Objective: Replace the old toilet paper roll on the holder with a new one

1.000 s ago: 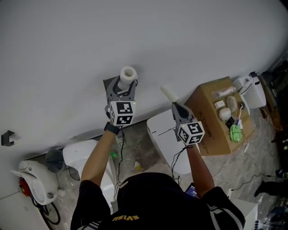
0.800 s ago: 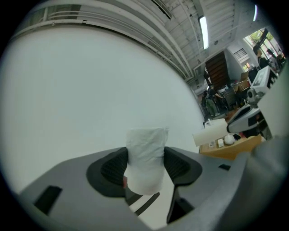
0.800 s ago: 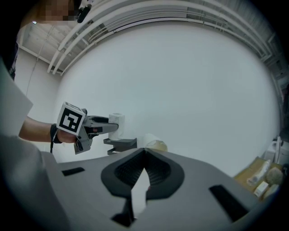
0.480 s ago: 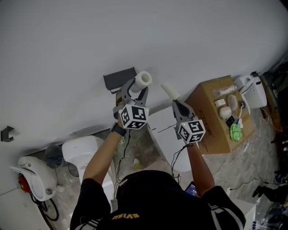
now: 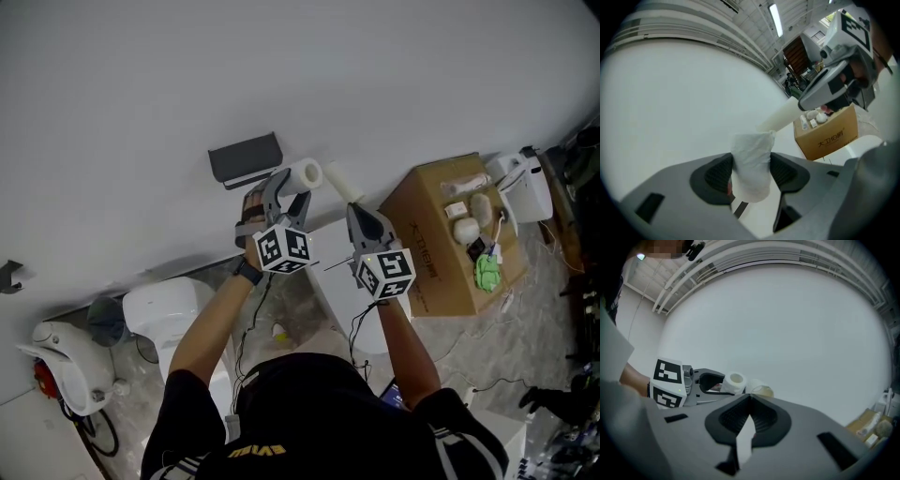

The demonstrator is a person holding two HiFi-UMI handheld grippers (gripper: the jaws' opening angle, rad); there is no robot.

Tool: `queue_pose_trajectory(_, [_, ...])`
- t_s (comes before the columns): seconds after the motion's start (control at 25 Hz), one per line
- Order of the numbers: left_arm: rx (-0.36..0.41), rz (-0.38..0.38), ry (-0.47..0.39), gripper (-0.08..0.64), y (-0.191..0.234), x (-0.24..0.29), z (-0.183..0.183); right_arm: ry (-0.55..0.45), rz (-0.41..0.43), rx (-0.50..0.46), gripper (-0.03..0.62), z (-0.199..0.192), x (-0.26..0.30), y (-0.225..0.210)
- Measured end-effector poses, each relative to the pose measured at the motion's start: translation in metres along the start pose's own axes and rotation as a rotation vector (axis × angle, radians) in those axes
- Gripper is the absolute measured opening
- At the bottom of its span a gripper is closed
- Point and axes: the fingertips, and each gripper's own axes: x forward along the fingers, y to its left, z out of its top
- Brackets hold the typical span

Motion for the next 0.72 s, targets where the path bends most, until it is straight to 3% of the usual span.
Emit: queue_pose_trajectory(0.72, [0.401, -0.051, 0.021, 0.261, -0.043, 0.033, -0.029, 0.043, -0.051, -0.011, -0.005, -0.017, 0.015, -0.013])
